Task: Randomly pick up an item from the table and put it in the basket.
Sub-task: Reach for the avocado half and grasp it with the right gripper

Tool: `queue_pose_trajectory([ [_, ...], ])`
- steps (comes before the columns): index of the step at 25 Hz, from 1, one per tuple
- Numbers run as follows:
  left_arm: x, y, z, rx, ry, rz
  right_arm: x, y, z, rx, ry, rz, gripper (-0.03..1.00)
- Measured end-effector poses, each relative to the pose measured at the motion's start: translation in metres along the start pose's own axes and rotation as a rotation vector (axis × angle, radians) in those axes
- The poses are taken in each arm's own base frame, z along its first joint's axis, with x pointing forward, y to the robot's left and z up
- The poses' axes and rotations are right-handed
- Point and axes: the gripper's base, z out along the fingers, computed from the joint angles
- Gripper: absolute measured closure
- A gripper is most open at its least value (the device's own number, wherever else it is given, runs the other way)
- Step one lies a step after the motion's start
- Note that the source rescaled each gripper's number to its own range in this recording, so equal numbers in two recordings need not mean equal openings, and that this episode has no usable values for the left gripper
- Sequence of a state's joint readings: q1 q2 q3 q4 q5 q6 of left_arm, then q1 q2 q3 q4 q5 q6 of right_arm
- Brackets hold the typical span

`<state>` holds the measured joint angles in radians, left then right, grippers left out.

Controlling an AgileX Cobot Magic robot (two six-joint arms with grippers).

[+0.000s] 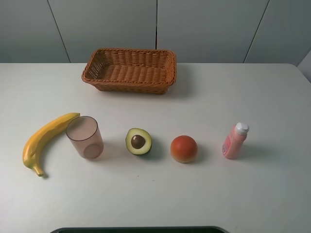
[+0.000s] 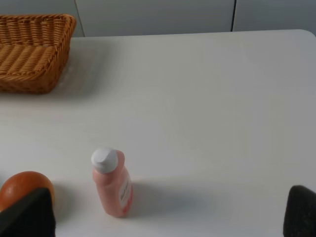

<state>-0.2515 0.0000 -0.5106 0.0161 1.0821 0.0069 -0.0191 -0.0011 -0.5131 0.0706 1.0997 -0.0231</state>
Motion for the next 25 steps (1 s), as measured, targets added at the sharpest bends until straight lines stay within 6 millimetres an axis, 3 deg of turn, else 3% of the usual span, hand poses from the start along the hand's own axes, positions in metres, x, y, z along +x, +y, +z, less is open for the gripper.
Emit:
queue_pose_trajectory([
  [18, 0.000, 0.000, 0.000, 0.000, 0.000, 0.000, -0.003, 0.000, -0.002, 0.007, 0.006, 0.019, -0.03],
  [21, 0.000, 0.000, 0.000, 0.000, 0.000, 0.000, -0.026, 0.000, -0.002, 0.007, 0.049, -0.013, -0.03],
  [25, 0.000, 0.000, 0.000, 0.000, 0.000, -0.007, -0.078, 0.001, 0.016, -0.019, 0.168, -0.115, -0.03],
])
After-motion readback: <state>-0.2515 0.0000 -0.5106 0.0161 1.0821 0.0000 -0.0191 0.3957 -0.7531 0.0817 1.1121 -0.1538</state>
